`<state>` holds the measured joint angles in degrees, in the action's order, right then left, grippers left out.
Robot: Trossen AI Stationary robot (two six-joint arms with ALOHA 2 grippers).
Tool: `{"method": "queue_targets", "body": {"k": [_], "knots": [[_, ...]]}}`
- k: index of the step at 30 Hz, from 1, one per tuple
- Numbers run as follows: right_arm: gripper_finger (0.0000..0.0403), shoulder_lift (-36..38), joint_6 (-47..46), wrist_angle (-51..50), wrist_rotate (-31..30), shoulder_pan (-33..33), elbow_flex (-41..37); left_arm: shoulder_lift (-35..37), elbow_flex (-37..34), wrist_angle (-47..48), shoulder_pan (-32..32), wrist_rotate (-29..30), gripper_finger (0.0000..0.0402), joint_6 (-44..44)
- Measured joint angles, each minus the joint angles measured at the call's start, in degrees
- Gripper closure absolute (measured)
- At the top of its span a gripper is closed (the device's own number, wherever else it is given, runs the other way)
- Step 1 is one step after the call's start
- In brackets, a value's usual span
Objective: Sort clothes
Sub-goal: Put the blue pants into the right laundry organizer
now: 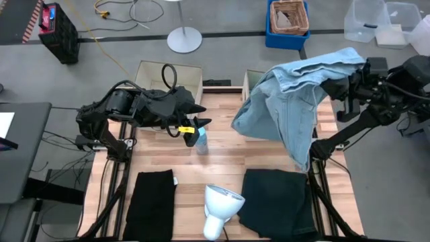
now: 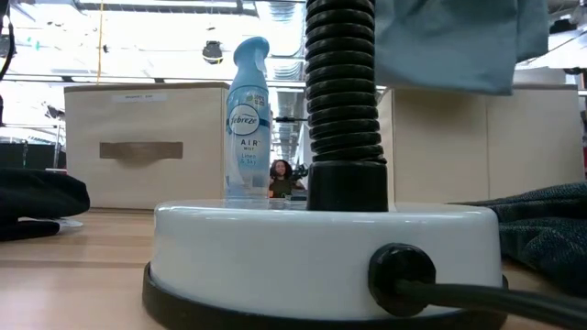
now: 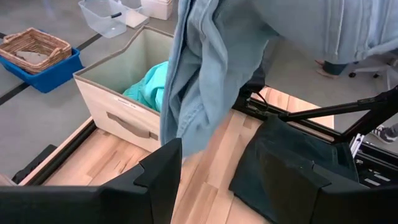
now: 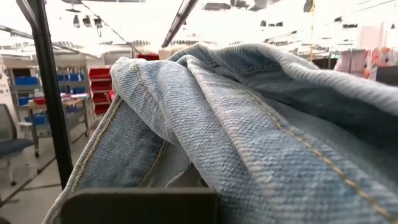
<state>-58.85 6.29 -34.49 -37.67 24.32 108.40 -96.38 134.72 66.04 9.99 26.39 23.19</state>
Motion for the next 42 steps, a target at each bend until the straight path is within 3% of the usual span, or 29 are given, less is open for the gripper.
{"method": "queue_targets", "body": {"k": [7,12,19,27,42], "knots": [[0.0376,-0.11,5.95,7.49,-0.45,-2.11,0.0,0.0,0.0,0.0,0.0,0.0,0.0203,0.0],[0.0376,0.12,12.45,12.74,-3.92,-3.83,0.02,0.0,0.0,0.0,-0.01,0.0,0.0203,0.01],[0.0376,0.06,18.13,11.52,-15.52,-5.41,0.02,0.0,0.0,0.02,0.0,0.0,0.0203,-0.01],[0.0376,-1.53,16.59,6.87,-27.32,-7.94,0.02,0.0,0.0,0.02,0.0,0.0,0.0203,-0.86],[0.0376,-11.01,8.28,11.79,-26.73,-18.55,-0.04,0.0,0.0,0.04,0.0,0.0,0.0203,-1.06]]}}
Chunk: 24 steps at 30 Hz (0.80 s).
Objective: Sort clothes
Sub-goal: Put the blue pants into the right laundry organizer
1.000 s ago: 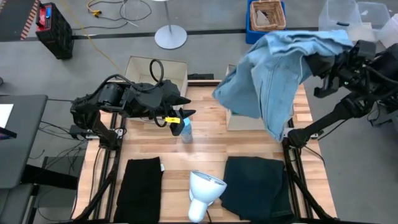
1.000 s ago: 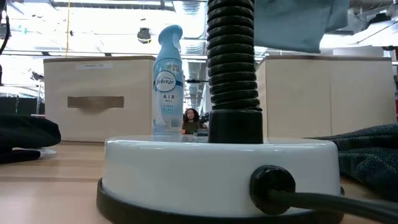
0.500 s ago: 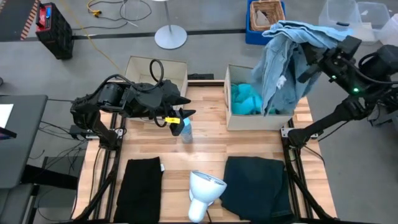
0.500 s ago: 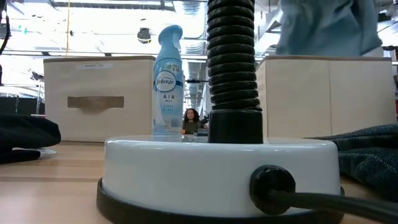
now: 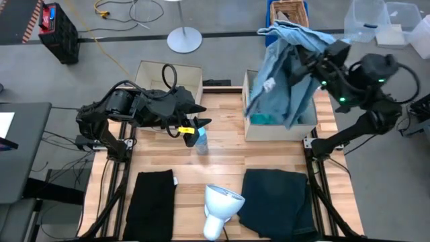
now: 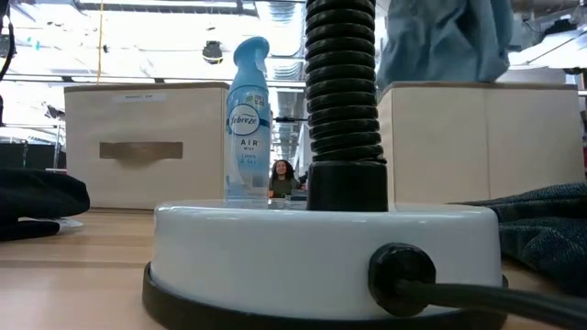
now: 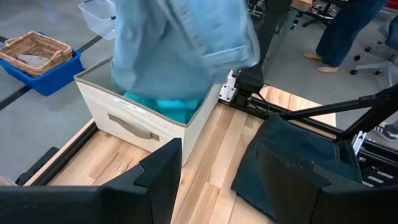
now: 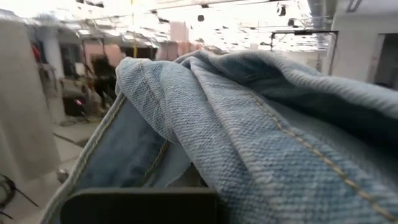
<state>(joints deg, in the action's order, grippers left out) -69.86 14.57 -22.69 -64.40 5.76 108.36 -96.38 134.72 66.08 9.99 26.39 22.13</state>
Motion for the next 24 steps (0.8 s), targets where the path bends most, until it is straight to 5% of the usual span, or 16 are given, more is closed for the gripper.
{"method": "queue_targets", "body": {"k": [6,16,24], "knots": [[0.0376,-2.53,-3.32,-14.78,-4.38,-4.51,0.0,0.0,0.0,0.02,0.01,0.0,0.0203,0.04],[0.0376,-7.08,-30.62,-54.09,-4.39,-11.05,0.0,0.0,0.0,0.04,-0.02,0.0,0.0203,0.02],[0.0376,-11.45,-37.87,-67.21,0.85,-13.54,-0.21,0.0,0.0,0.55,-0.01,0.0,0.0203,0.0]]}}
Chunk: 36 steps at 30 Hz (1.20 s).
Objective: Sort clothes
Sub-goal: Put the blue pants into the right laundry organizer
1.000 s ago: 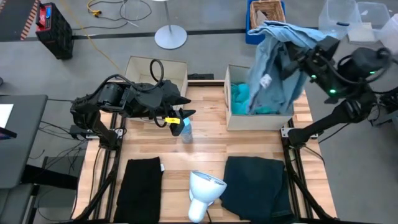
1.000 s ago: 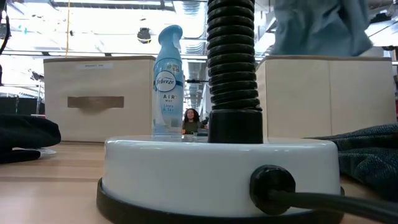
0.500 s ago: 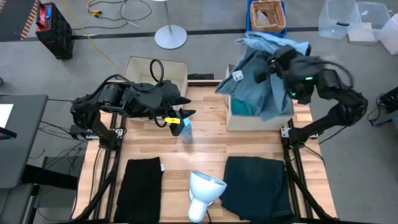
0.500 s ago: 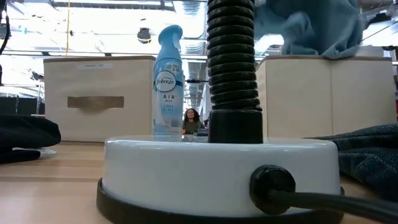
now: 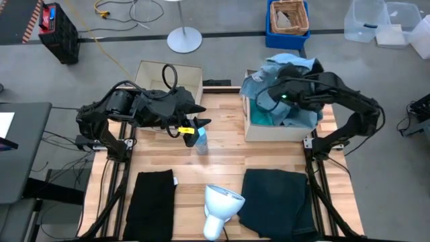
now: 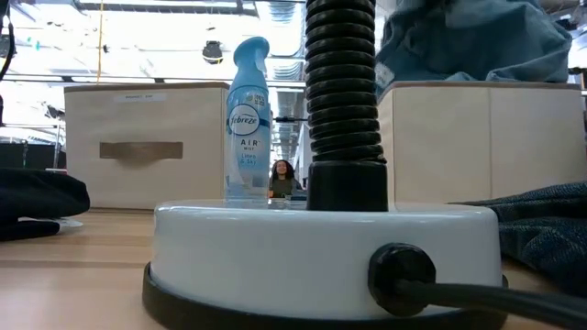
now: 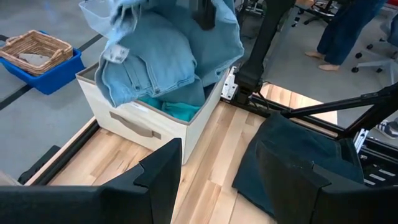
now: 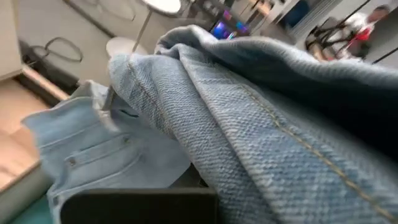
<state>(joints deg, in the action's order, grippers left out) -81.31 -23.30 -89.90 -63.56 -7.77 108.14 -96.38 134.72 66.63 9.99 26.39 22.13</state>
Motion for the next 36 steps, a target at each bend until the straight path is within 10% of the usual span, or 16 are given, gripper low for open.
{"method": "queue_targets", "body": {"k": [23,36], "knots": [[0.0373,-13.17,-1.06,0.24,35.83,-13.64,-13.21,0.0,0.0,0.46,-0.01,-0.02,0.0203,-0.05],[0.0313,-14.31,1.71,6.87,36.96,-13.21,-14.04,0.0,0.0,1.07,-0.01,-0.02,0.0203,-0.13]]}}
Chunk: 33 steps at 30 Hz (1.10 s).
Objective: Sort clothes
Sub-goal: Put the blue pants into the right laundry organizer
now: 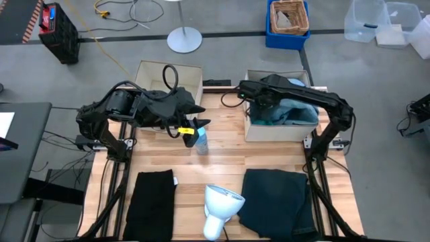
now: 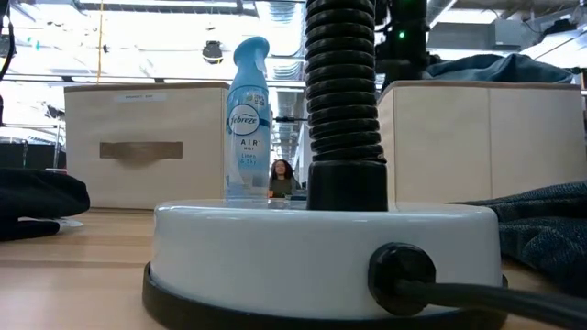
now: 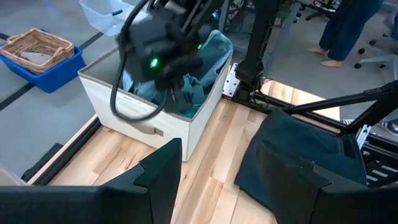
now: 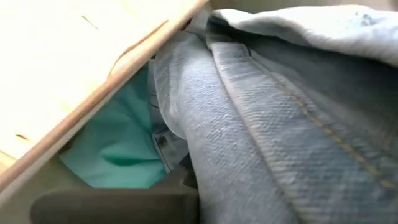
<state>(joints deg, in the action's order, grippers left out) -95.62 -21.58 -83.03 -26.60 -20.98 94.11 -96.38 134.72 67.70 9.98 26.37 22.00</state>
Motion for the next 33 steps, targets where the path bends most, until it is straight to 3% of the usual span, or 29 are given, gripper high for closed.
{"method": "queue_targets", "body": {"k": [11,17,24,33], "knots": [[0.0157,10.66,-0.37,2.53,0.16,0.04,0.02,0.0,0.0,1.0,0.0,0.0,0.0203,-0.27],[0.0129,18.69,-3.72,3.91,-1.22,0.34,0.09,0.0,0.0,1.02,0.02,0.0,0.0203,-0.35],[0.0178,22.61,-11.24,-1.05,-5.02,-3.02,0.11,0.0,0.0,1.01,0.0,0.0,0.0203,-0.39],[0.0349,17.45,-11.66,-5.45,-1.1,-5.48,0.07,0.0,0.0,0.98,-0.39,0.0,0.0203,-0.3]]}}
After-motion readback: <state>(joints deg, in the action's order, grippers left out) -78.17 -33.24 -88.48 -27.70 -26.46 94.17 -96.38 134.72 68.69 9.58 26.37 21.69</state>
